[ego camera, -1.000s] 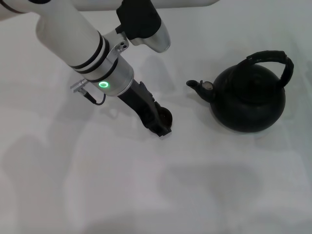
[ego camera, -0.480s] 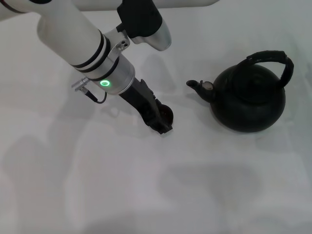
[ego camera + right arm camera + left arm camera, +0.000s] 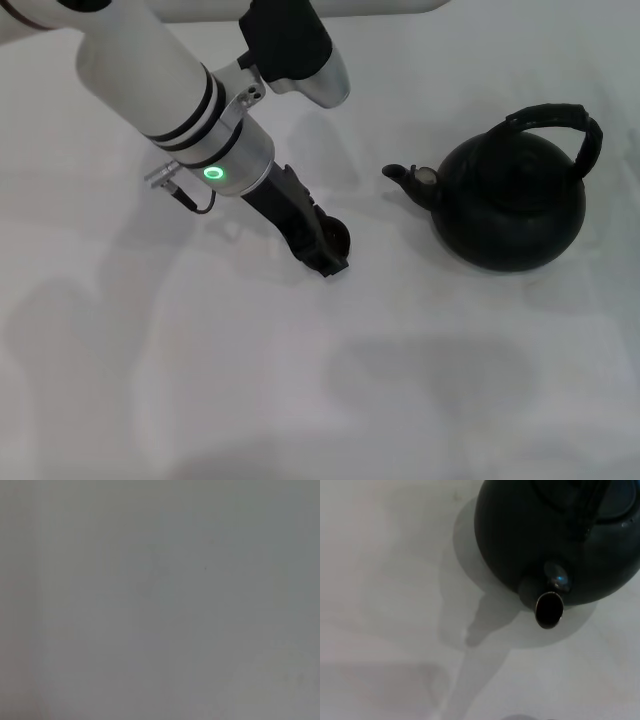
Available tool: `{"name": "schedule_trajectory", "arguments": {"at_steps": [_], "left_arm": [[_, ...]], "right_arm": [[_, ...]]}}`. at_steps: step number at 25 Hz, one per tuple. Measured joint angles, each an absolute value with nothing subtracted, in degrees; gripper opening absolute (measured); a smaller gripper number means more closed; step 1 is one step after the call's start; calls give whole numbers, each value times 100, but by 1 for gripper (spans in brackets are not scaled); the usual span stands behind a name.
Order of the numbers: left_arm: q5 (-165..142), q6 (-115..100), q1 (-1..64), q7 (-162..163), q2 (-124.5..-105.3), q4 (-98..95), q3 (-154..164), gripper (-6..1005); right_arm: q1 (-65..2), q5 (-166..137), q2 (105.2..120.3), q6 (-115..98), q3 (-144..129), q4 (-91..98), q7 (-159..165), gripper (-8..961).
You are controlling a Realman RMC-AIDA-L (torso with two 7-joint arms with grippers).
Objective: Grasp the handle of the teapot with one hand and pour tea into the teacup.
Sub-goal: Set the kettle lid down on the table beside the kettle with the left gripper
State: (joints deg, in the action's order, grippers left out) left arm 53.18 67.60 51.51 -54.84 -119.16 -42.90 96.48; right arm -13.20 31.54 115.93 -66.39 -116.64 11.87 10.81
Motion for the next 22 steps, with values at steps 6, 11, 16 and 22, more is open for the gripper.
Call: {"name": "schedule_trajectory", "arguments": {"at_steps": [6, 11, 16, 22], "left_arm": [[5317, 6758, 5133, -5484, -11918, -4318, 9650, 704], [5317, 6802, 5140, -5484, -11917, -4341, 9651, 736], [5309, 6828, 5149, -5468, -11913, -4378, 9647, 834], [5305, 6811, 4889, -5418, -11894, -5134, 9600, 882]], "right_arm": [[-1319, 3164, 11599, -6645, -11663, 1187, 1081, 873], [-1331, 3184, 11602, -6640, -11663, 1187, 1081, 873], [-1336, 3188, 11602, -6648, -11663, 1186, 1081, 872], [-1342, 3191, 11602, -6620, -11655, 1183, 1081, 873]]}}
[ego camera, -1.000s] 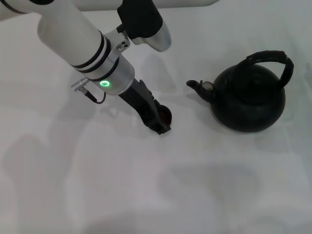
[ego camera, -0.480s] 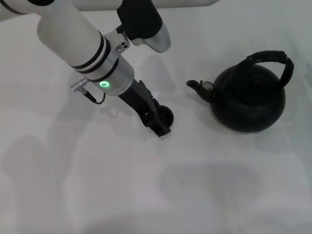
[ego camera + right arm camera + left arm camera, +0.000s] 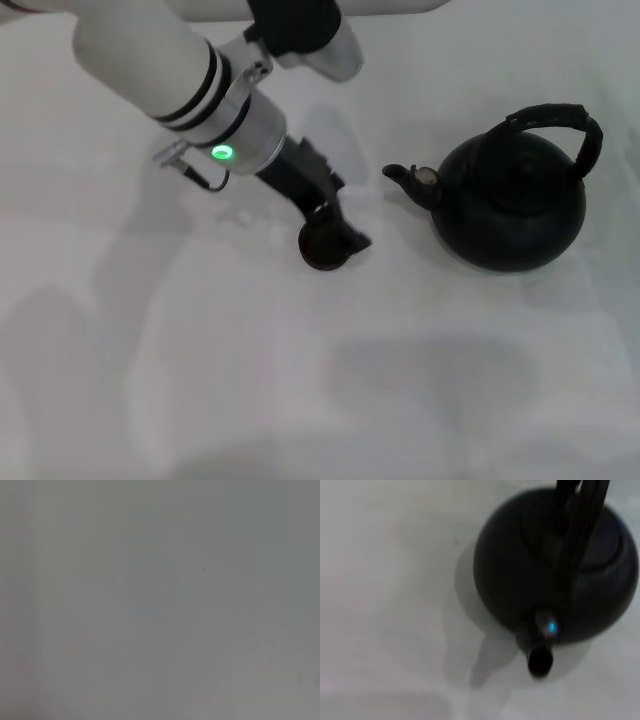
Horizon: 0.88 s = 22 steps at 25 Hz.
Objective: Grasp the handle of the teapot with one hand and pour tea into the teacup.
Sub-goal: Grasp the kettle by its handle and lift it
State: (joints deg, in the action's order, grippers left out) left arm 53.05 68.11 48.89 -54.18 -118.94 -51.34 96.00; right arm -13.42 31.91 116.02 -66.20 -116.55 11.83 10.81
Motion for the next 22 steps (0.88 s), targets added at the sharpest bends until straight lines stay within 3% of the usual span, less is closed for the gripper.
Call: {"name": "schedule_trajectory", "arguments": {"at_steps": [9, 22], "left_arm": [[5459, 6677, 4575, -5485, -11915, -5931, 9395, 880], [8833, 4490, 2814, -7501, -11922, -6289, 8679, 880]], "right_arm": [[-1320, 3191, 11592, -6622, -11652, 1186, 1081, 874], [-1365, 3245, 11578, -6735, -11589, 1172, 1817, 873]]}}
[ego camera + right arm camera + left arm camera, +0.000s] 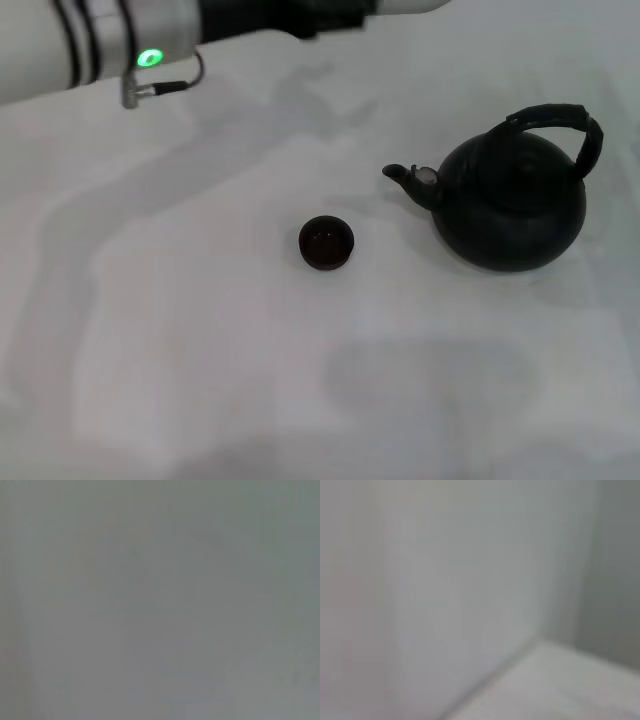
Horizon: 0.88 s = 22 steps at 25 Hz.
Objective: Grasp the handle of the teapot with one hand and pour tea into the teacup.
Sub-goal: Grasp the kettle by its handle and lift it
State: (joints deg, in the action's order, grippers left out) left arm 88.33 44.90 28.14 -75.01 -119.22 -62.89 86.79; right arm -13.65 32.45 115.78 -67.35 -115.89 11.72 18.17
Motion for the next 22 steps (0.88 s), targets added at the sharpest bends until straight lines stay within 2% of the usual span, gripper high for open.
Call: {"name": "schedule_trajectory", "arguments": {"at_steps": [7, 12, 22], "left_arm": [[12535, 4305, 2340, -10177, -11925, -4989, 8405, 880], [14847, 5151, 2192, -12442, -11940, -3746, 8451, 880], [16487, 6367, 2248, -13784, -11968, -2156, 8436, 879]], "right_arm": [[-1394, 3302, 11575, -6808, -11595, 1205, 1917, 872], [-1350, 3251, 11565, -7816, -11733, 1136, 1966, 872], [-1159, 3200, 11516, -8796, -11779, 671, 3484, 873]]}}
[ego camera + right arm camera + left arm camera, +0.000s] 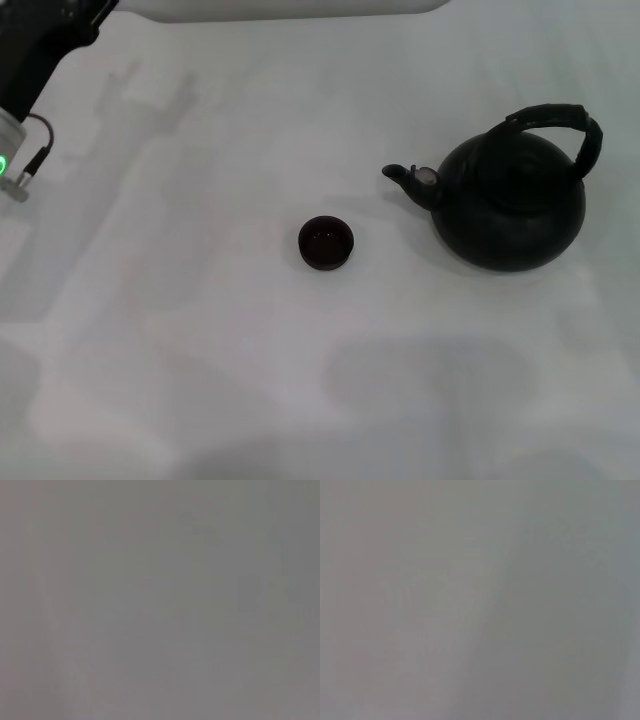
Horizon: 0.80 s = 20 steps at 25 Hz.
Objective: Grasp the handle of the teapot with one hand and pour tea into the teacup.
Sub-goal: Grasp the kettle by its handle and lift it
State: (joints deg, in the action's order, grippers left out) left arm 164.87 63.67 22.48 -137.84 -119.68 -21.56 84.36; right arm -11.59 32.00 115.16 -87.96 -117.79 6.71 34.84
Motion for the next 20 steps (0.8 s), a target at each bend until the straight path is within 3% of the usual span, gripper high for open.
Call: {"name": "schedule_trajectory", "arguments": {"at_steps": [8, 20], "left_arm": [[16758, 6369, 2205, -13776, -11965, -1787, 8403, 879], [16775, 6364, 2192, -13774, -11962, -1692, 8402, 879]], "right_arm": [[-744, 2019, 11516, -9242, -12315, 328, 3663, 872], [-1327, 1555, 11564, -8010, -12500, 637, 3637, 865]]}}
